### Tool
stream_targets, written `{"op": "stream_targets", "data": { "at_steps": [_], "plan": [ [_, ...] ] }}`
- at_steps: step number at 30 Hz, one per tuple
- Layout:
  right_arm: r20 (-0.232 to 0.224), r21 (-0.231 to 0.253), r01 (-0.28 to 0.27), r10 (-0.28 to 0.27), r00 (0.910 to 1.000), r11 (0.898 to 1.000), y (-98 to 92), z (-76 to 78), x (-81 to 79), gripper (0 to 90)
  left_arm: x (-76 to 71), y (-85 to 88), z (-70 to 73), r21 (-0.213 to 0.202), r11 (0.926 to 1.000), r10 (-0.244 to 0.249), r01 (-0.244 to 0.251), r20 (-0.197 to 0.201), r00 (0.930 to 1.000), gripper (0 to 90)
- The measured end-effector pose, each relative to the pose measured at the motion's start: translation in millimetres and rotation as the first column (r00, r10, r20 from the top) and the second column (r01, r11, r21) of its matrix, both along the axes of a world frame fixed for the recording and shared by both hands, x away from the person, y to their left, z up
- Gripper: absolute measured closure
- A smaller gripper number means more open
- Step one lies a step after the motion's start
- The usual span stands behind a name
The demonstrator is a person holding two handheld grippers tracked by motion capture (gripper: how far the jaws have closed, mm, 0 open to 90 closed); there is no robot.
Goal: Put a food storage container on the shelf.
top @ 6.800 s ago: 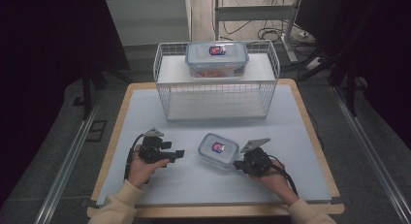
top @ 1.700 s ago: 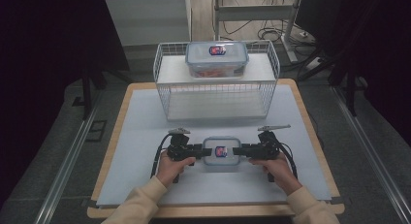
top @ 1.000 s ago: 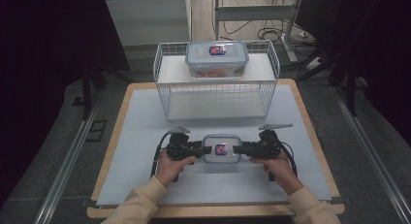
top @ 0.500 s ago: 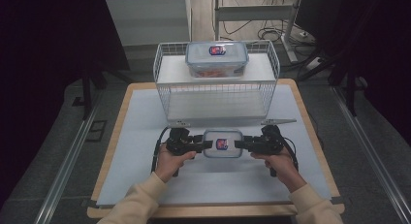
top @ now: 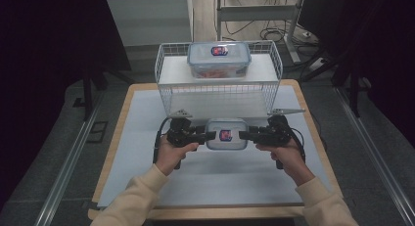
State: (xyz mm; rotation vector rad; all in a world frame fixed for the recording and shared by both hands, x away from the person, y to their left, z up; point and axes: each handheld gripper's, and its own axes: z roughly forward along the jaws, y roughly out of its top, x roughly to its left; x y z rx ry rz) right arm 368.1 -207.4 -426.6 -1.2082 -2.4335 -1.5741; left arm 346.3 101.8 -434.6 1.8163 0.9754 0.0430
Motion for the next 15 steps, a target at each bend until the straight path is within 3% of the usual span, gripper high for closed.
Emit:
{"op": "stream_targets", "data": {
  "at_steps": [15],
  "plan": [
    [0.052, -0.007, 0.003, -0.002, 0.9986, 1.000, 4.5, 44.0, 9.4, 51.7, 11.8, 4.4, 41.4, -0.010, 0.9999, 0.001, 0.000, 0.050, 0.9987, 49.8]
  ]
}}
